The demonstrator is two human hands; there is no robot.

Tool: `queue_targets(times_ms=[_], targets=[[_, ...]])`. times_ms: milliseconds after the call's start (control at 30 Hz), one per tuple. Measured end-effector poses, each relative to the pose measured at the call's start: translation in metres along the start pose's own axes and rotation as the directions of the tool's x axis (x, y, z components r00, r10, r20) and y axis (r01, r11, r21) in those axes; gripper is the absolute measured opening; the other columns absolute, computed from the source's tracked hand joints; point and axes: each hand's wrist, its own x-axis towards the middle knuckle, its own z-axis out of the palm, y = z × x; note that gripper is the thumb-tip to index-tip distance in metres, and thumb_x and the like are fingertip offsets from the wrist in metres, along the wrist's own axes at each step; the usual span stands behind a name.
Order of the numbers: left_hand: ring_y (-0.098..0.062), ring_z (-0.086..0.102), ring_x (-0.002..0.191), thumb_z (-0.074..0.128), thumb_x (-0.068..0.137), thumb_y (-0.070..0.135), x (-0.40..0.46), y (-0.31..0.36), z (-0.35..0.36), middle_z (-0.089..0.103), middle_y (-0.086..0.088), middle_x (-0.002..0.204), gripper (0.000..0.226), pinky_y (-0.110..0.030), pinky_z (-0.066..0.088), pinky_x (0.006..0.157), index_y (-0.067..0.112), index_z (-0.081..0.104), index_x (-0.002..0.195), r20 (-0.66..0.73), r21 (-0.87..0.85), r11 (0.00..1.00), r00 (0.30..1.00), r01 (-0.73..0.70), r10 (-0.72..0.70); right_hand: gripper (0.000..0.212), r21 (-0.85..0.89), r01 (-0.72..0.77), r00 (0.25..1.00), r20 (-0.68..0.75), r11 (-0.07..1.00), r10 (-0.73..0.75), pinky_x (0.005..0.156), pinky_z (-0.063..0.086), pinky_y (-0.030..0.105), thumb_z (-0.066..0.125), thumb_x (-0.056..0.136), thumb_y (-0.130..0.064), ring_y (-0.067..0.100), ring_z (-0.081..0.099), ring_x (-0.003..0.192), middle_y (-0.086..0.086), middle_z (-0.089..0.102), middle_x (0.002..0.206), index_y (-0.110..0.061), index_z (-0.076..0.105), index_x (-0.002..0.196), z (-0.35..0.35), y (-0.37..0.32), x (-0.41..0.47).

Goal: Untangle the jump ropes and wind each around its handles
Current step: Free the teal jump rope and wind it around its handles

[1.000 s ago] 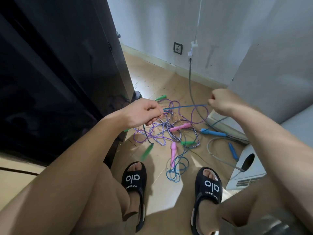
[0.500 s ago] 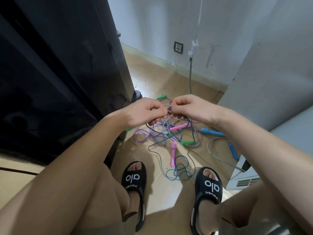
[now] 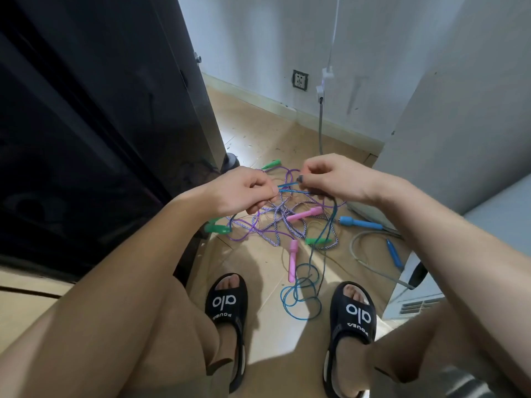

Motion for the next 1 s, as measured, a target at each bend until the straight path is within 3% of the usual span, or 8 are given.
queue_targets(times_ms=[133,200,367,500,600,733,867,1000], targets=[[-0.011,0.047,0.058,0.055,0.102,0.016,-0.004,0.001,-0.002,0.053,-0.001,0.063,0.027,-0.021,0.045,0.060,0.008,0.066,0.078,-0.035,-0.024,1.000,0.999,0.007,-0.007,0.020,-0.431,-0.254,0.966,-0.152,0.866,0.208,0.068,0.042,0.030,0.055,0.097,-0.026,0.028,0.061,0.086,0.008,0.070,0.091,-0.015,0.062,0.081,-0.024,0.038,0.004],[-0.012,0.047,0.059,0.055,0.102,0.017,-0.004,0.001,-0.001,0.053,0.000,0.063,0.028,-0.021,0.045,0.060,0.010,0.065,0.077,-0.023,-0.018,1.000,1.000,0.002,-0.003,0.015,-0.483,-0.295,0.956,-0.145,0.825,0.257,0.080,0.046,0.030,0.054,0.096,-0.024,0.030,0.062,0.103,0.011,0.070,0.111,-0.016,0.067,0.097,-0.022,0.044,0.002],[-0.014,0.049,0.064,0.056,0.101,0.020,-0.001,0.004,0.003,0.055,-0.003,0.067,0.027,-0.024,0.045,0.064,0.003,0.067,0.083,-0.014,-0.008,1.000,1.000,-0.011,0.011,0.027,0.032,-0.054,0.999,-0.002,0.998,0.054,0.108,0.043,0.036,0.054,0.098,-0.036,0.024,0.062,0.116,0.000,0.071,0.119,-0.024,0.070,0.116,0.012,-0.002,0.001],[-0.014,0.048,0.063,0.058,0.100,0.016,0.000,0.003,0.004,0.054,-0.002,0.065,0.025,-0.026,0.045,0.064,0.000,0.066,0.082,-0.020,-0.002,1.000,1.000,-0.017,0.017,0.022,0.150,0.037,0.997,0.063,0.988,-0.047,0.079,0.046,0.026,0.056,0.099,-0.022,0.011,0.060,0.078,0.002,0.071,0.086,-0.005,0.068,0.091,0.026,-0.019,-0.005],[-0.016,0.048,0.065,0.057,0.100,0.016,0.000,0.003,0.003,0.053,-0.005,0.066,0.025,-0.027,0.044,0.065,-0.001,0.067,0.086,-0.017,-0.028,0.999,1.000,-0.015,0.015,0.027,0.156,0.043,0.998,0.030,0.987,-0.048,0.070,0.041,0.028,0.058,0.097,-0.018,0.012,0.053,0.070,0.001,0.067,0.072,-0.015,0.060,0.070,0.020,-0.015,-0.007],[-0.016,0.049,0.067,0.057,0.101,0.019,0.001,0.002,0.002,0.055,-0.005,0.068,0.025,-0.029,0.045,0.068,0.001,0.069,0.089,-0.013,-0.033,0.999,1.000,-0.009,0.009,0.033,0.170,0.023,1.000,-0.006,0.985,-0.023,0.058,0.042,0.018,0.057,0.098,-0.015,0.010,0.054,0.057,0.000,0.061,0.065,-0.015,0.053,0.066,0.015,-0.015,-0.005],[-0.013,0.051,0.067,0.057,0.102,0.021,0.002,0.002,0.002,0.056,-0.005,0.071,0.026,-0.026,0.048,0.069,0.000,0.068,0.090,0.005,-0.040,0.999,1.000,-0.009,0.009,0.031,-0.037,0.015,0.997,-0.071,0.999,-0.018,0.060,0.042,0.024,0.058,0.097,-0.023,0.010,0.051,0.055,-0.003,0.059,0.063,-0.017,0.051,0.067,0.003,-0.007,-0.004],[-0.010,0.052,0.066,0.057,0.102,0.019,0.002,0.005,0.004,0.056,0.000,0.071,0.026,-0.020,0.050,0.066,-0.002,0.067,0.093,0.026,-0.061,0.998,1.000,-0.006,0.008,0.031,-0.065,0.007,0.997,-0.070,0.998,-0.011,0.067,0.047,0.034,0.058,0.096,-0.025,0.014,0.050,0.057,-0.005,0.052,0.061,-0.019,0.048,0.067,0.002,-0.001,-0.002]])
